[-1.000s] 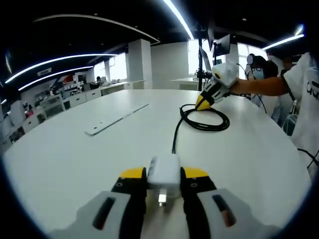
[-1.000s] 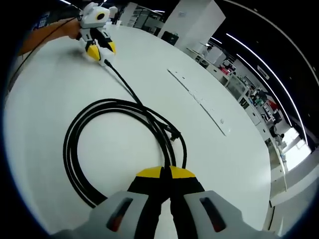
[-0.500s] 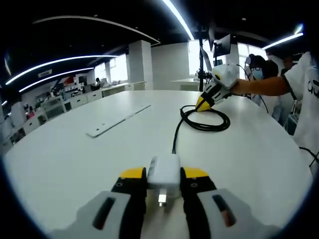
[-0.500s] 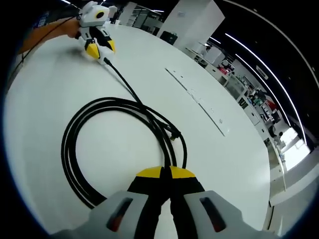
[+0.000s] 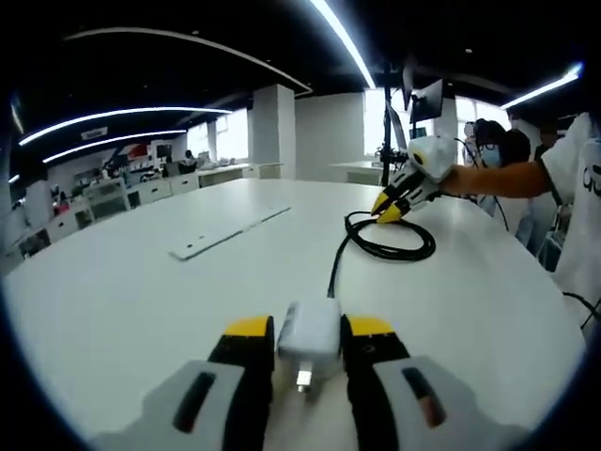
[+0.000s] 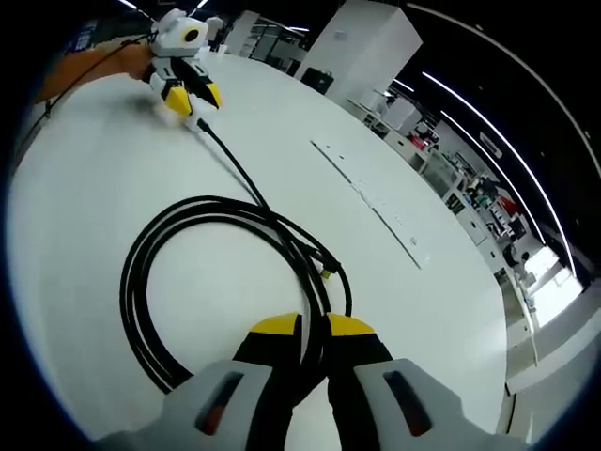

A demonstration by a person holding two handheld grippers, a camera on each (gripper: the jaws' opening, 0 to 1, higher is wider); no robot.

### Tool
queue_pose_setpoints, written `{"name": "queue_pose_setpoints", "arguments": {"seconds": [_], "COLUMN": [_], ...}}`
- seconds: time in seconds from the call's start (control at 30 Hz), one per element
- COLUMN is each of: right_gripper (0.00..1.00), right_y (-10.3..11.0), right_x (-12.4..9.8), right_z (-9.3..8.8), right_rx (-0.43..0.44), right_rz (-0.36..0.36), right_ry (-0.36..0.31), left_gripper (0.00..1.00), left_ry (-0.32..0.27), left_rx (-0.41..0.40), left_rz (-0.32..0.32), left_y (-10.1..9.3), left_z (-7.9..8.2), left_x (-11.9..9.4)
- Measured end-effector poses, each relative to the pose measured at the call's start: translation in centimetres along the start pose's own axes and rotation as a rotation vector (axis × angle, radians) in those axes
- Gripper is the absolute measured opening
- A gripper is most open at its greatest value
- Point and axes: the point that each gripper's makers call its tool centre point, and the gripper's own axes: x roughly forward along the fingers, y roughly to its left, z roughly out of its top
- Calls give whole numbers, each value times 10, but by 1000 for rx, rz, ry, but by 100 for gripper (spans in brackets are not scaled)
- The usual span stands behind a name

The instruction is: Plug the desk Type‑C cable into the charger adapter.

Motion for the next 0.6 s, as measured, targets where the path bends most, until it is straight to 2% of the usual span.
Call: {"name": "queue_pose_setpoints", "arguments": {"seconds": [0.07, 0.13, 0.17, 0.2, 0.27, 0.37, 0.43, 0.47, 0.53, 0.6], "right_gripper": [9, 11, 13, 14, 15, 18, 20, 20, 23, 26], "right_y": [-3, -6, -8, -11, -14, -22, -20, -19, -18, -16], "right_x": [-3, -7, -9, -11, -15, -21, -25, -28, -31, -34], "right_z": [3, 10, 13, 16, 20, 25, 29, 31, 33, 36], "right_rx": [27, 67, 89, 115, 156, 235, 273, 299, 343, 391], "right_rz": [-19, -38, -47, -56, -61, -78, -72, -79, -75, -70], "right_ry": [-33, -95, -119, -145, -188, -272, -315, -339, -376, -417], "left_gripper": [34, 39, 39, 39, 40, 43, 50, 53, 58, 59], "left_ry": [-41, -78, -79, -94, -140, -162, -158, -150, -168, -193], "left_rx": [-21, -40, -40, -46, -69, -90, -94, -93, -102, -109], "left_rz": [26, 61, 64, 78, 106, 136, 162, 189, 203, 214], "left_y": [-1, 13, 14, 24, 27, 25, 28, 40, 35, 28], "left_z": [7, 10, 10, 11, 17, 18, 16, 14, 16, 20], "left_x": [-4, -10, -11, -16, -22, -32, -36, -41, -46, -52]}}
